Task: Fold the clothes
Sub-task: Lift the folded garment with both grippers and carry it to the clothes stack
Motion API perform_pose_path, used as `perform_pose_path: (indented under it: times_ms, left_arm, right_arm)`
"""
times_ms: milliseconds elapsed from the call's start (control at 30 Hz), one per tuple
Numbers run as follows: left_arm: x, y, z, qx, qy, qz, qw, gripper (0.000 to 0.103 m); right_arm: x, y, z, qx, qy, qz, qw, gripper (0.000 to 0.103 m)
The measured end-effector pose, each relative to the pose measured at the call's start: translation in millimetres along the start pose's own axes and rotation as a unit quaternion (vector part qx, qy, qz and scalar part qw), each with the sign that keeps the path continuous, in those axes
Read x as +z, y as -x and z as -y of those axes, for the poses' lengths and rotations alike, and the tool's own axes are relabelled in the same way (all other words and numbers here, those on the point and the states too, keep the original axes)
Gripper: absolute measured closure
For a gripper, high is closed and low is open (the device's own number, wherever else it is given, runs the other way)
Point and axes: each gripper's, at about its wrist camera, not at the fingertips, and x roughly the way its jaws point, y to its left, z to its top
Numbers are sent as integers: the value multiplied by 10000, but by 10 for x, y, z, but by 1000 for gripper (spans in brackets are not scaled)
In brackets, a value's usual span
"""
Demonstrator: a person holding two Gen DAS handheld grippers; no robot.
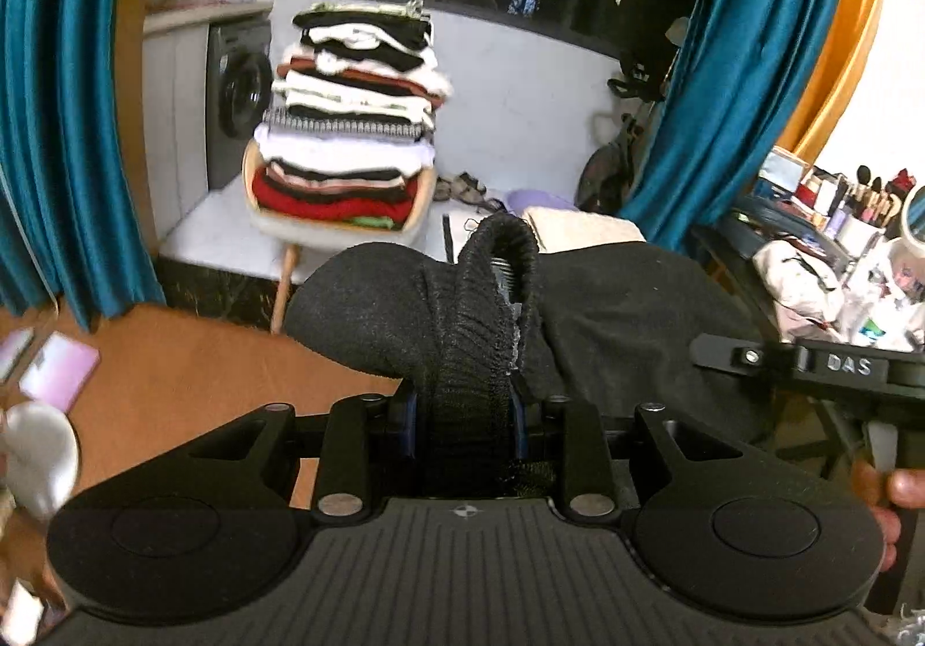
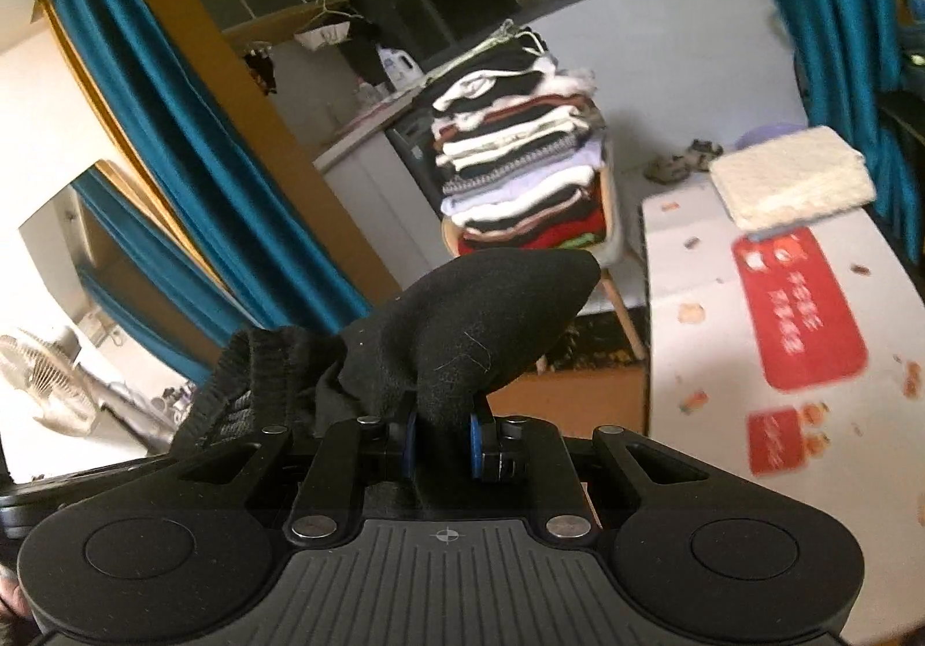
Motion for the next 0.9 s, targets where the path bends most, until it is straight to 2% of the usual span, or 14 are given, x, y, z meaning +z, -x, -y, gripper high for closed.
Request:
perform_pose_path:
  times_ms: [233, 367, 533, 700, 900]
  left_arm:
    - [760, -914, -528, -89, 0, -72, 9999, 74]
    - [1305, -1467, -812, -50, -85, -353, 9993, 74]
    - [1847, -1906, -1145, -129, 81, 5, 9999, 74]
    - [2245, -2459, -1550, -471, 341, 136, 9982, 74]
    - [2838, -3222, -2168, -997, 267, 289, 9942, 74]
  right_arm:
    - [642, -1180, 260, 27, -320, 145, 9994, 88]
    - [1112, -1828, 336, -27, -532, 130, 9985, 88]
    - [1737, -2536, 281, -24, -354, 217, 9991, 88]
    - [2248, -3118, 250, -256, -92, 377, 9989, 88]
    - [2784, -4026, 158, -667, -35, 670, 9955, 88]
